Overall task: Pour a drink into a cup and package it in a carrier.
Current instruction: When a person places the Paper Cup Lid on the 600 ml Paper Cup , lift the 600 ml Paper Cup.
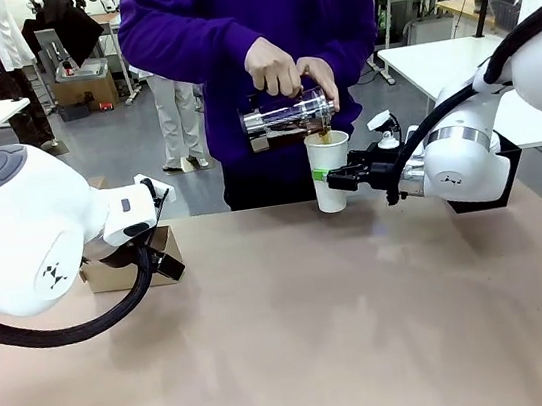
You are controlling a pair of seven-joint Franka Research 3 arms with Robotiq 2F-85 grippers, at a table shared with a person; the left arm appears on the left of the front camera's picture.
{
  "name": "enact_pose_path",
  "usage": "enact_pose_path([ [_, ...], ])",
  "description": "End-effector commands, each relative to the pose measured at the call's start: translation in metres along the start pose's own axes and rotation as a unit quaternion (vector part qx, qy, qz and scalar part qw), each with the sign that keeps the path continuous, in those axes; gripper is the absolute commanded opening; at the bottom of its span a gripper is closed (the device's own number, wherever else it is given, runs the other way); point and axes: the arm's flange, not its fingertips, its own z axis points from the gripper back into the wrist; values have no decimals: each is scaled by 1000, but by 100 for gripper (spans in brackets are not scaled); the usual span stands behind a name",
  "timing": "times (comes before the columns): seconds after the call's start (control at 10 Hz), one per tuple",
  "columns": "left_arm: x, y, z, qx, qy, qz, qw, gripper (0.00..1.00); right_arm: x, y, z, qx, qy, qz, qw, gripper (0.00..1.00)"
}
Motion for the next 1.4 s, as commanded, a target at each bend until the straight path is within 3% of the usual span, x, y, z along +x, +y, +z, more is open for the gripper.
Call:
enact_pose_path([
  [0.0, 0, 0, 0, -1, -1, 0, 1000, 100, 0, 2, -3, -9, -6, 1, 1000, 80],
  [1.3, 0, 0, 0, -1, -1, 0, 1000, 100, 0, 2, -3, -9, -6, 1, 1000, 80],
])
